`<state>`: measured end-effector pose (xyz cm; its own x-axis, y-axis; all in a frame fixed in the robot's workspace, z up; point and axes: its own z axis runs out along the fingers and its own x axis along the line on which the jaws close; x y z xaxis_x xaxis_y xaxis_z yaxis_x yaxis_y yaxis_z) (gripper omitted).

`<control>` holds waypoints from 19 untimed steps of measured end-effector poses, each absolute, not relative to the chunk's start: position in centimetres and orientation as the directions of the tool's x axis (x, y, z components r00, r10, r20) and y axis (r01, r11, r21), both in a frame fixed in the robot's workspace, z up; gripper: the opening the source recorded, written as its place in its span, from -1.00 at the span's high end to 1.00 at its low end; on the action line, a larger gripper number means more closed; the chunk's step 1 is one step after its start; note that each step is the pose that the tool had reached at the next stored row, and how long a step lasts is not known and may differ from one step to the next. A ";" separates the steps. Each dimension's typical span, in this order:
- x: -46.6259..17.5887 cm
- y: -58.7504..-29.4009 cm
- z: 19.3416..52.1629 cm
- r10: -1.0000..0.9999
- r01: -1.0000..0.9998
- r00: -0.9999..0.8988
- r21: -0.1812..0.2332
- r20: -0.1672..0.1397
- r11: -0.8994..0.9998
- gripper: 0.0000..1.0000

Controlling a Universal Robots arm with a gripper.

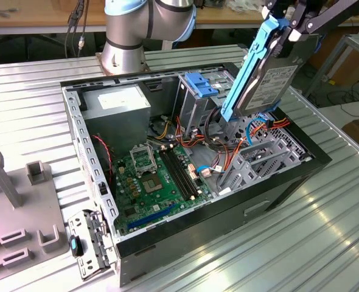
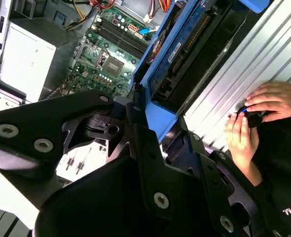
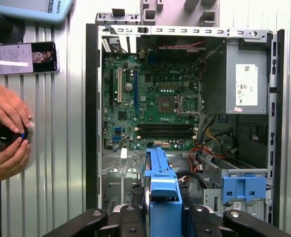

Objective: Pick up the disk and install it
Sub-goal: 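Insert the disk into the insertion slot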

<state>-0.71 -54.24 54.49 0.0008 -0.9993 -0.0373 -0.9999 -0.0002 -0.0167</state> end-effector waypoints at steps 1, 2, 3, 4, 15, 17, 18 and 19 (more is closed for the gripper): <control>-0.7 -54.4 54.5 -0.999 -1.000 0.001 -0.017 -0.037 0.000 0.26; -0.7 -54.8 54.4 -0.999 -1.000 0.001 -0.017 -0.037 0.000 0.26; -0.7 -55.0 54.4 -0.999 -1.000 0.001 -0.017 -0.037 0.000 0.26; -0.7 -55.3 54.3 -0.999 -1.000 0.001 -0.017 -0.037 0.000 0.26; -0.5 -55.8 54.2 -0.999 -1.000 0.001 -0.017 -0.037 0.000 0.26; 0.0 -55.8 54.1 -0.999 -1.000 0.001 -0.017 -0.037 0.000 0.26; 0.2 -55.8 54.0 -0.999 -1.000 0.001 -0.017 -0.037 0.000 0.26; 0.6 -55.8 53.9 -0.999 -1.000 0.001 -0.017 -0.037 0.000 0.26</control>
